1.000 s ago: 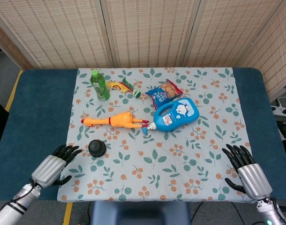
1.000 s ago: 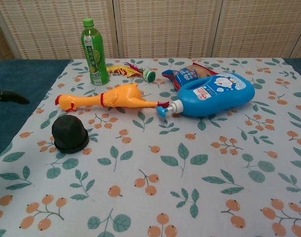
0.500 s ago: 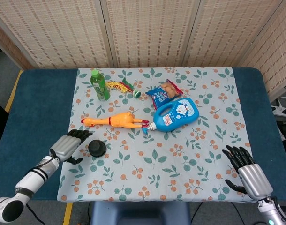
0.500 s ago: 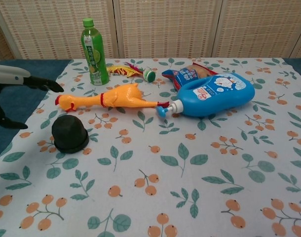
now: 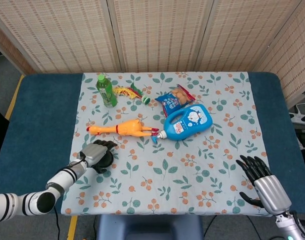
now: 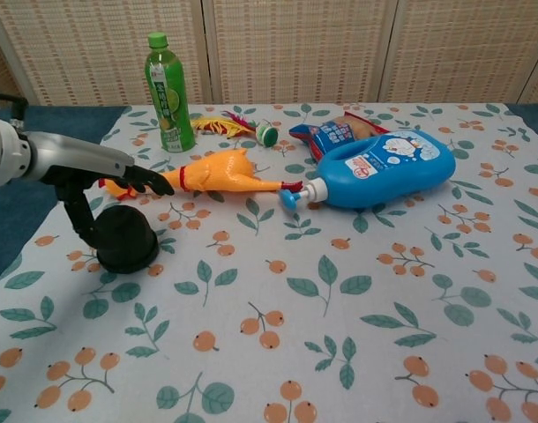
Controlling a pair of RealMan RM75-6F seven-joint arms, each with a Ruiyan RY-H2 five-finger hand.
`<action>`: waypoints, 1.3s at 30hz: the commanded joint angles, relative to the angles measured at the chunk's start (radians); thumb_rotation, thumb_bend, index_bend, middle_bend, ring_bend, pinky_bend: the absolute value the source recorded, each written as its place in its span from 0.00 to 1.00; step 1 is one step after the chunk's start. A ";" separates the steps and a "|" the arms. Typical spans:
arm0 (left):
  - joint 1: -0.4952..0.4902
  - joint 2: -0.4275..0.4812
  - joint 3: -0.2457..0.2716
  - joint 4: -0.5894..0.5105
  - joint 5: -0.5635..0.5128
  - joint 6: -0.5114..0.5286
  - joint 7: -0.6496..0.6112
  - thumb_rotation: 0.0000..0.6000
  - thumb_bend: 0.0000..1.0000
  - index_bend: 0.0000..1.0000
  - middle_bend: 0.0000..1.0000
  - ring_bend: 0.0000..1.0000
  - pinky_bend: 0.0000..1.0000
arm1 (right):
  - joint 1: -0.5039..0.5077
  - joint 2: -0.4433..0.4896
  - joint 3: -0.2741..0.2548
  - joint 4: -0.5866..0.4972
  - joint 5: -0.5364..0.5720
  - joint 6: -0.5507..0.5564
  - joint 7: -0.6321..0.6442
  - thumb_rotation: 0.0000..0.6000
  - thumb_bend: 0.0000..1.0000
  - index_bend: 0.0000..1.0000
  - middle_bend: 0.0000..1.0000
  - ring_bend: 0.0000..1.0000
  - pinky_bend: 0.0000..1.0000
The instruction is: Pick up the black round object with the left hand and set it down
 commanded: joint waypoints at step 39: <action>-0.227 -0.209 0.252 0.182 -0.225 0.104 0.103 1.00 0.32 0.36 0.32 0.24 0.44 | -0.003 0.029 -0.017 -0.030 0.005 -0.018 -0.006 1.00 0.12 0.00 0.00 0.00 0.00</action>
